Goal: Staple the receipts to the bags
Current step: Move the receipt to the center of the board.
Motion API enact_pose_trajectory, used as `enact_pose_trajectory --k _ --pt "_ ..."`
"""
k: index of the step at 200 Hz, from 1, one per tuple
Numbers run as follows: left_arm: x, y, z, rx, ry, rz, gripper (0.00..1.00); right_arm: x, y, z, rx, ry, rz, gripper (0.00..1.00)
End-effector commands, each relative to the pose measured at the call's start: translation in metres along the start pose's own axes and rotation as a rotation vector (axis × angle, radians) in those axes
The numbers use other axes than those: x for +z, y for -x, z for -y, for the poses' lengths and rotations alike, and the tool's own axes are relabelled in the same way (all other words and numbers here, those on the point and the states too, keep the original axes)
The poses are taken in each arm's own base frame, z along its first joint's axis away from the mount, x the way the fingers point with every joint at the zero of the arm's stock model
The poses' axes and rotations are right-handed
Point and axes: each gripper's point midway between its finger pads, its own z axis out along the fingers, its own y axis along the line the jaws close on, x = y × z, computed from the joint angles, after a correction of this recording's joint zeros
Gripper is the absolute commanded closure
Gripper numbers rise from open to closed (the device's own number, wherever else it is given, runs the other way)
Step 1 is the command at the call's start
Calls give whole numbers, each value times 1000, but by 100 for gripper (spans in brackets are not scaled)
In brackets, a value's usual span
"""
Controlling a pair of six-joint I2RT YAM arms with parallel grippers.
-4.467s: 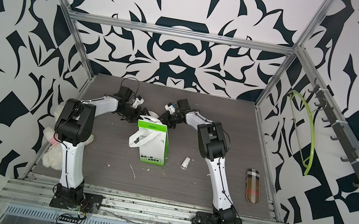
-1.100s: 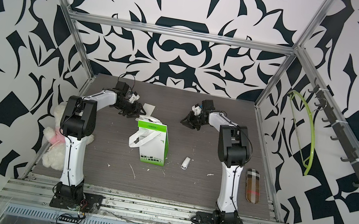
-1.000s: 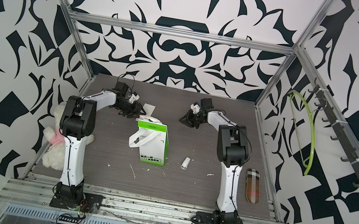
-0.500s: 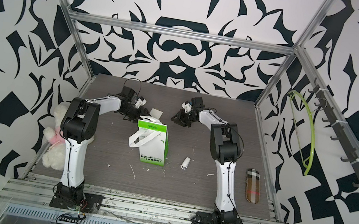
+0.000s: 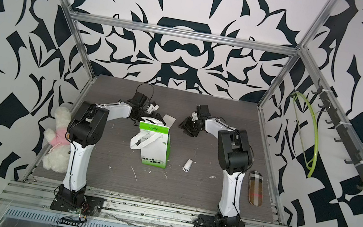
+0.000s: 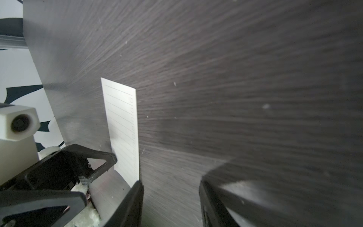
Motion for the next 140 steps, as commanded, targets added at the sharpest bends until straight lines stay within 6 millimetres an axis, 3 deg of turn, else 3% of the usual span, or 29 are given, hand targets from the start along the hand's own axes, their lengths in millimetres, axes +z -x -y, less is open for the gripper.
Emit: enact_pose_trajectory --k 1,27,52,67,112,140 --pt "-28 8 4 -42 -20 86 20 -7 7 -23 -43 66 38 49" --pt "-58 27 0 -64 -14 168 18 -1 4 -39 -97 133 -1 48" --pt "-64 36 -4 -67 -9 178 18 10 -4 -60 -155 175 -40 48" --pt "-66 43 -9 -71 15 197 17 16 -6 -63 -154 160 -47 48" --pt "-48 50 -21 -80 3 170 16 34 2 -65 -67 140 -49 44" --pt "-31 46 -26 -89 -13 130 16 41 2 -55 -6 65 -21 43"
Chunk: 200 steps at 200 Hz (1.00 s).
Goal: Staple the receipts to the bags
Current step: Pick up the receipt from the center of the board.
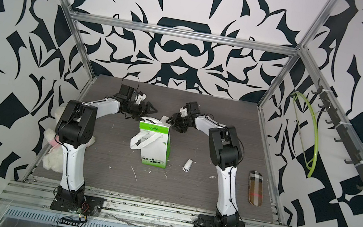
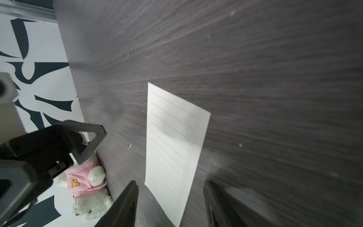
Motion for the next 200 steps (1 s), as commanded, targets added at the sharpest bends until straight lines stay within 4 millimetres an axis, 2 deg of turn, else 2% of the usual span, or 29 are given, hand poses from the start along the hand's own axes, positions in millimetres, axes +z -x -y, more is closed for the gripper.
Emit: enact_pose_trajectory --k 1,31,61,96,142,200 --pt "17 -8 -10 -20 -12 -51 16 -2 7 3 58 -67 52 43" --pt "34 -17 -17 -40 -8 -97 16 10 -1 11 85 -115 53 41" --pt "47 -22 -16 -45 -21 -136 16 29 -5 14 108 -58 39 40" --pt "57 -30 -18 -47 -23 -176 16 42 0 -7 70 90 28 37" --pt "55 -39 -24 -54 -6 -188 16 46 4 -37 10 231 -15 36" --pt "52 -46 -37 -67 56 -179 16 47 -6 -44 -19 286 -72 37"
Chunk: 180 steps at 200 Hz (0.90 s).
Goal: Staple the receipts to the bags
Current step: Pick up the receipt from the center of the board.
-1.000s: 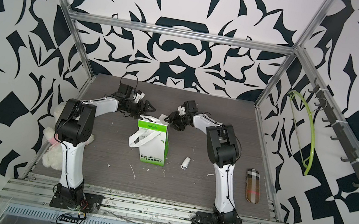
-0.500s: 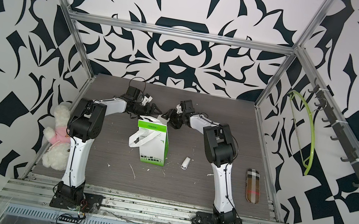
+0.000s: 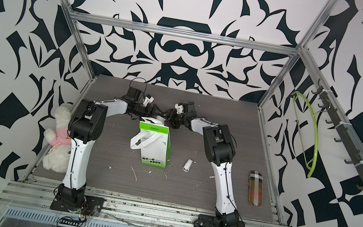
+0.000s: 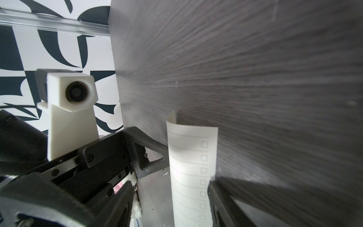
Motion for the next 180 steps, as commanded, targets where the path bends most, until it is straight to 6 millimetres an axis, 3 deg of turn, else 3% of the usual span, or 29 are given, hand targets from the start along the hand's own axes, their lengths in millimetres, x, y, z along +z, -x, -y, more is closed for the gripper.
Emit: enact_pose_trajectory --k 1,47,100,118,138,180 --pt "13 -41 -42 -101 138 -90 16 12 -14 -2 -6 25 -55 37" --pt "9 -39 -44 -118 167 -65 16 13 -26 2 -28 37 -123 39" --pt "10 -34 -39 -138 151 -41 16 8 -33 -14 -61 81 -179 40" --pt "13 -33 -38 -137 140 -45 16 7 -34 -18 -63 84 -198 45" --pt "15 -31 -36 -128 138 -42 17 0 -38 3 -92 -97 -220 54" --pt "19 -27 -37 -119 146 -38 20 1 -37 -19 -121 -6 -238 65"
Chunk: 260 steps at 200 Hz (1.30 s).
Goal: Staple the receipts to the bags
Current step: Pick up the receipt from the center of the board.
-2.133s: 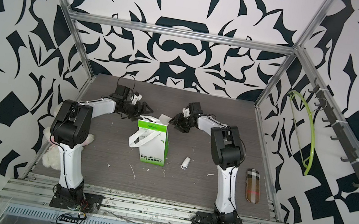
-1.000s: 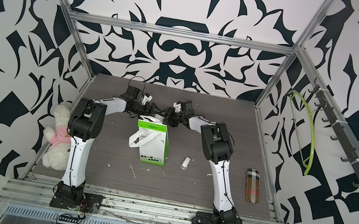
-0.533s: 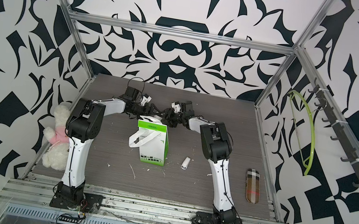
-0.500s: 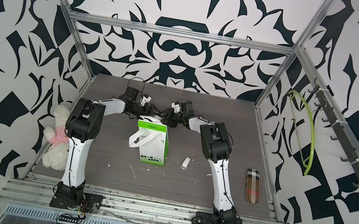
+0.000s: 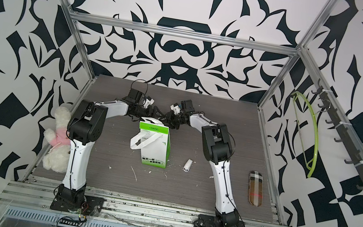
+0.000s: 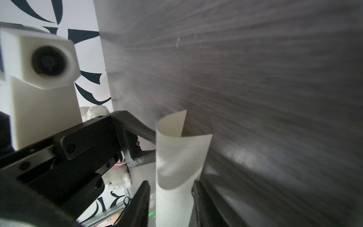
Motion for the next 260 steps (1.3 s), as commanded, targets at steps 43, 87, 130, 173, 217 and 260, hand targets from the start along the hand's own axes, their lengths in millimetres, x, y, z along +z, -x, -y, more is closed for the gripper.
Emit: enact_pose_trajectory --k 43,87,130,173,217,260 --pt "15 -20 -49 -55 164 -59 23 4 2 -37 -18 198 9 65" --pt "10 -28 -62 -16 248 -95 33 4 11 -41 -18 252 48 66" --pt "8 -32 -67 12 283 -118 34 2 11 -43 -31 270 74 62" --pt "10 -34 -72 27 322 -131 37 1 11 -45 -37 276 78 66" --pt "9 -36 -78 35 373 -137 40 2 11 -43 -37 281 75 76" --pt "10 -37 -79 24 370 -136 41 0 12 -41 -28 283 81 86"
